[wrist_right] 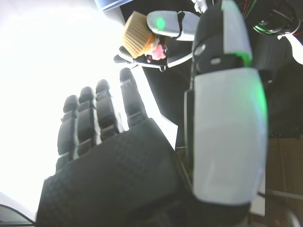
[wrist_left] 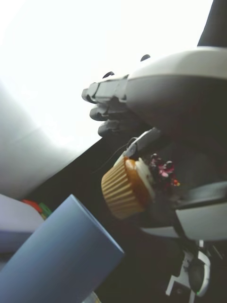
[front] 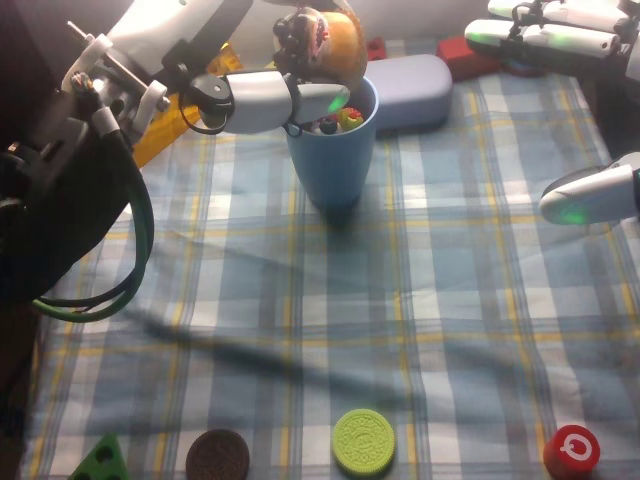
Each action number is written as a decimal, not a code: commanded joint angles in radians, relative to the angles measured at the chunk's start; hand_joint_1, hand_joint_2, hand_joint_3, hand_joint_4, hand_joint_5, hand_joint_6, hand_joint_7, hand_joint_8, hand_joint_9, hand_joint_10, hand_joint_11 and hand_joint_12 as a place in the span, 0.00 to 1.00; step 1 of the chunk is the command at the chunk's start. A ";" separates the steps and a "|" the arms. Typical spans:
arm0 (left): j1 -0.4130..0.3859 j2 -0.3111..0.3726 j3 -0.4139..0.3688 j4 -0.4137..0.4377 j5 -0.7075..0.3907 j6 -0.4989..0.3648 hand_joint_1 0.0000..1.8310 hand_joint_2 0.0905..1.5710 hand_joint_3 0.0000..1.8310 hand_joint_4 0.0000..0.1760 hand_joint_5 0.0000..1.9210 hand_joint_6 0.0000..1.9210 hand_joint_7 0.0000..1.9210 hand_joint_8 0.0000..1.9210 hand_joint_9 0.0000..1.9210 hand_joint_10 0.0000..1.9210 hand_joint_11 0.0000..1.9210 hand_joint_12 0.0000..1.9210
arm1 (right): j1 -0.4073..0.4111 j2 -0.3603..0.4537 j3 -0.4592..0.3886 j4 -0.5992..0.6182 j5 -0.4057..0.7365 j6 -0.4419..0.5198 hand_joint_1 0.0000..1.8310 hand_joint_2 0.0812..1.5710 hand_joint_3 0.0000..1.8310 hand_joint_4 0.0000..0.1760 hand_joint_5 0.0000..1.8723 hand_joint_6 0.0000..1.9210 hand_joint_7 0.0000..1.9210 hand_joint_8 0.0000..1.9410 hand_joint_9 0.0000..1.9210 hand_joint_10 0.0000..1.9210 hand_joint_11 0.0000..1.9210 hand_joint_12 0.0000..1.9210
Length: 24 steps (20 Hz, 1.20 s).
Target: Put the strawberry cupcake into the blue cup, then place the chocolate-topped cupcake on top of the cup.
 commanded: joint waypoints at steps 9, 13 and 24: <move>-0.016 0.005 -0.006 0.027 -0.120 -0.006 0.39 0.55 0.00 0.62 0.39 0.00 0.17 0.00 0.07 0.00 0.00 0.00 | 0.006 -0.011 0.007 0.036 0.111 0.004 0.05 0.58 0.00 0.54 0.00 0.00 0.00 0.00 0.00 0.00 0.01 0.00; -0.012 0.005 -0.005 0.027 -0.117 -0.006 0.37 0.54 0.00 0.63 0.39 0.00 0.17 0.00 0.06 0.00 0.00 0.00 | 0.005 -0.011 0.007 0.036 0.111 0.004 0.04 0.59 0.00 0.50 0.00 0.00 0.00 0.00 0.00 0.00 0.00 0.00; -0.012 0.008 -0.008 0.025 -0.115 -0.006 0.26 0.51 0.00 0.64 0.20 0.00 0.13 0.00 0.06 0.00 0.00 0.00 | 0.004 -0.012 0.008 0.036 0.110 0.004 0.04 0.57 0.00 0.58 0.00 0.00 0.00 0.00 0.00 0.00 0.03 0.01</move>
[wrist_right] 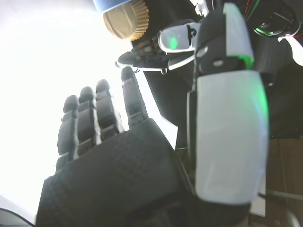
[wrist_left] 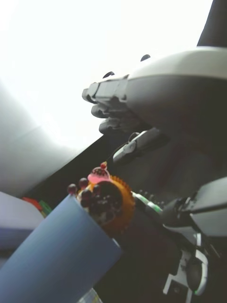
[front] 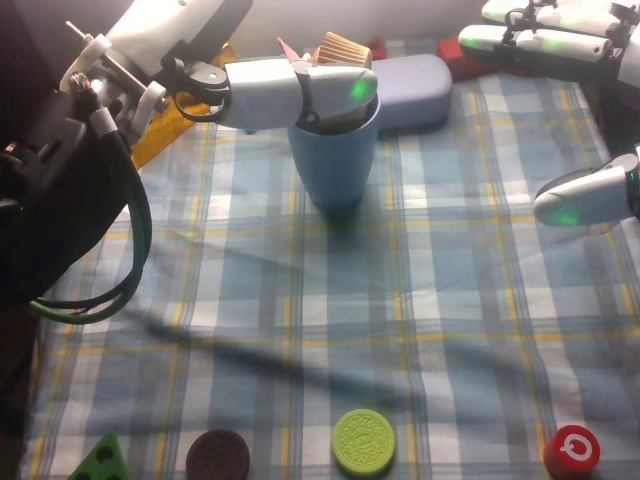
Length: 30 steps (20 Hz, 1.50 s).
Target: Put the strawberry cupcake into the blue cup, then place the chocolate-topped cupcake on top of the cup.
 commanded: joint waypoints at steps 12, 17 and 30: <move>0.184 0.191 -0.162 -0.040 -0.205 -0.006 0.00 0.52 0.00 0.35 0.00 0.00 0.00 0.00 0.00 0.00 0.00 0.00 | -0.098 0.042 -0.016 0.233 0.209 -0.062 0.00 0.57 0.00 0.44 0.00 0.00 0.00 0.00 0.00 0.00 0.00 0.00; 0.368 0.283 -0.296 -0.172 -0.399 0.092 0.00 0.49 0.00 0.53 0.00 0.00 0.00 0.00 0.00 0.00 0.00 0.00 | -0.291 0.103 -0.118 0.507 0.409 -0.305 0.00 0.58 0.00 0.47 0.00 0.00 0.00 0.00 0.00 0.00 0.00 0.00; 0.625 0.234 -0.440 -0.399 -0.874 0.147 0.00 0.50 0.00 0.21 0.00 0.00 0.00 0.00 0.00 0.00 0.00 0.00 | -0.841 0.050 -0.275 1.011 1.100 -0.356 0.00 0.58 0.00 0.32 0.00 0.00 0.00 0.00 0.00 0.00 0.00 0.00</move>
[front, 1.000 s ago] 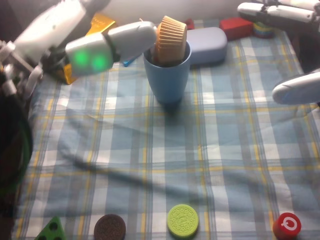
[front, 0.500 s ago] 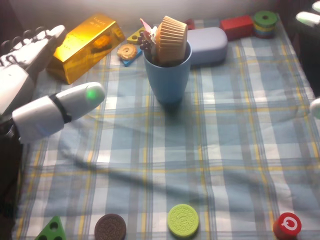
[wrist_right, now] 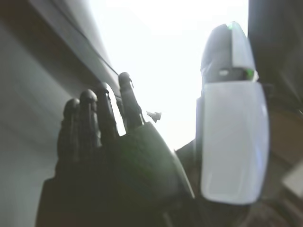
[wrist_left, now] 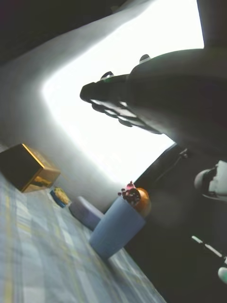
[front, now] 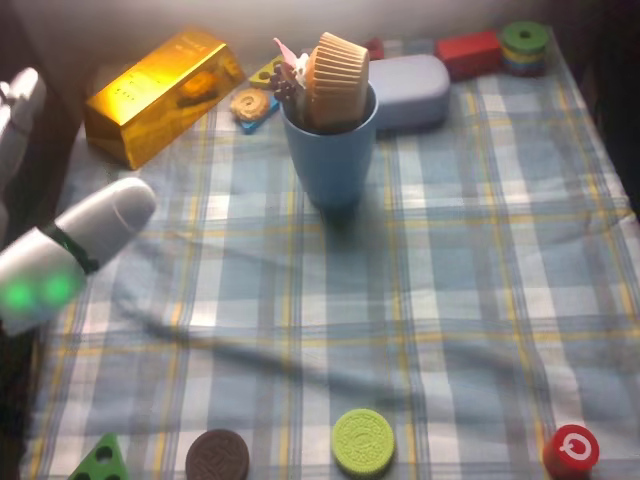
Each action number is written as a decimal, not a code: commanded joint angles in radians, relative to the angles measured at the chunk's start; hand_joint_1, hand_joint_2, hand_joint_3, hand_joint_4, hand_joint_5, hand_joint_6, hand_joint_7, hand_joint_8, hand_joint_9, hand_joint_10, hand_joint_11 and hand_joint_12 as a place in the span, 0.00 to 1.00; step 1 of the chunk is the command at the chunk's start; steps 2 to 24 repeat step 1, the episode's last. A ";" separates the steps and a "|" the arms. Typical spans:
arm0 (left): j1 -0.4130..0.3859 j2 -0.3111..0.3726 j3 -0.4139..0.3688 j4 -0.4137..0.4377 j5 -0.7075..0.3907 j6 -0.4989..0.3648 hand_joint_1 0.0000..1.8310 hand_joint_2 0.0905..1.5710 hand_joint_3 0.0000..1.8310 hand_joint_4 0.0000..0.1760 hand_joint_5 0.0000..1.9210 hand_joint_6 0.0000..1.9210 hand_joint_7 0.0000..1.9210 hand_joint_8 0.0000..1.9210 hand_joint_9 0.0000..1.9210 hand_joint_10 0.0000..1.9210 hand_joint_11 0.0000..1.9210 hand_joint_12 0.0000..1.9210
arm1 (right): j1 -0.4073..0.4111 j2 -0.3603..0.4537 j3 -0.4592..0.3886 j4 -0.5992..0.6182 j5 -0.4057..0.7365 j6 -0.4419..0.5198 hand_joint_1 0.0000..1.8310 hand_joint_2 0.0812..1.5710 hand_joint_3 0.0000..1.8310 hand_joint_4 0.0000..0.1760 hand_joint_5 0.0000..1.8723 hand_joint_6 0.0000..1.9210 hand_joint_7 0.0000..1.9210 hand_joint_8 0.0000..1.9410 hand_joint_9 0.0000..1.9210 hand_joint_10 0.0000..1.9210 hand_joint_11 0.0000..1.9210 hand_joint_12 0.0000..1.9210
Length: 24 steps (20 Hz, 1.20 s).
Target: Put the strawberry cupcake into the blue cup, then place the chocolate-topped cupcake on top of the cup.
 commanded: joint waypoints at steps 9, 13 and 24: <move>-0.005 0.004 0.003 0.027 -0.148 -0.005 0.00 0.50 0.00 0.15 0.00 0.00 0.00 0.00 0.00 0.00 0.00 0.00 | 0.011 -0.003 0.006 0.011 0.123 0.006 0.00 0.57 0.00 0.39 0.00 0.00 0.00 0.00 0.00 0.00 0.00 0.00; -0.005 0.004 0.003 0.027 -0.148 -0.005 0.00 0.50 0.00 0.15 0.00 0.00 0.00 0.00 0.00 0.00 0.00 0.00 | 0.011 -0.003 0.006 0.011 0.123 0.006 0.00 0.57 0.00 0.39 0.00 0.00 0.00 0.00 0.00 0.00 0.00 0.00; -0.005 0.004 0.003 0.027 -0.148 -0.005 0.00 0.50 0.00 0.15 0.00 0.00 0.00 0.00 0.00 0.00 0.00 0.00 | 0.011 -0.003 0.006 0.011 0.123 0.006 0.00 0.57 0.00 0.39 0.00 0.00 0.00 0.00 0.00 0.00 0.00 0.00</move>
